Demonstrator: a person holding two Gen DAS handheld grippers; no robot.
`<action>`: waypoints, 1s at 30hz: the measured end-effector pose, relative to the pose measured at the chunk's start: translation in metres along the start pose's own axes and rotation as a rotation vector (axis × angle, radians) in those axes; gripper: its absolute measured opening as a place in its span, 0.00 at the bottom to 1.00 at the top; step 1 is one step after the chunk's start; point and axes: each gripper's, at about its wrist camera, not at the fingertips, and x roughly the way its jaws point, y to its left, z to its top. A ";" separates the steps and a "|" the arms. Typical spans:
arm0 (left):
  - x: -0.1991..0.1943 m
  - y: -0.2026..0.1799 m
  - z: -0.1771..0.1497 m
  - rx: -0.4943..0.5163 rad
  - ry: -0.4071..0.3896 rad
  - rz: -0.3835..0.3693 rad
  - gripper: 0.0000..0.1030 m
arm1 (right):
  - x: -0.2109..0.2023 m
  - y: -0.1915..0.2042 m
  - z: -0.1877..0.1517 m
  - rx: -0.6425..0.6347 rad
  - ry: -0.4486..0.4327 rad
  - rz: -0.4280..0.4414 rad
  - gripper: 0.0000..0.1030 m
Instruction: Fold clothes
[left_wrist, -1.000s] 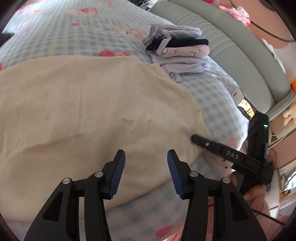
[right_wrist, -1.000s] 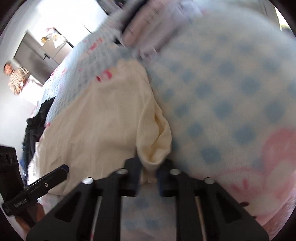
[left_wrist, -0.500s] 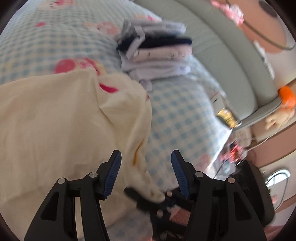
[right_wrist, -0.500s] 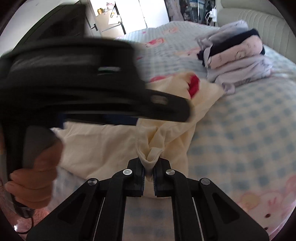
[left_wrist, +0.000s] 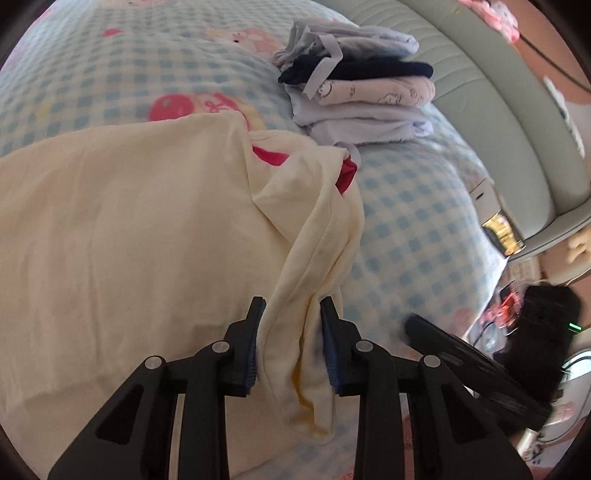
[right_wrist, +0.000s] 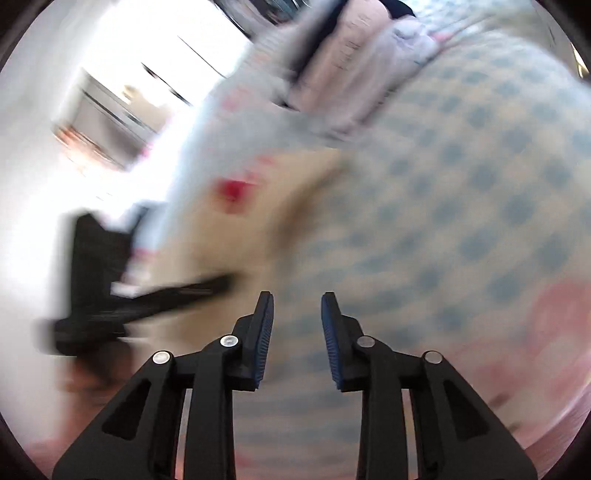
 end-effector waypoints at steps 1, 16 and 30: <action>0.000 0.000 0.001 -0.005 0.000 -0.014 0.43 | 0.005 0.000 0.001 -0.004 0.011 -0.007 0.27; -0.028 0.002 0.003 -0.054 -0.085 -0.020 0.09 | 0.053 0.012 0.015 -0.068 0.100 -0.076 0.28; -0.111 0.169 -0.084 -0.487 -0.225 -0.060 0.35 | 0.111 0.098 -0.020 -0.323 0.233 -0.128 0.35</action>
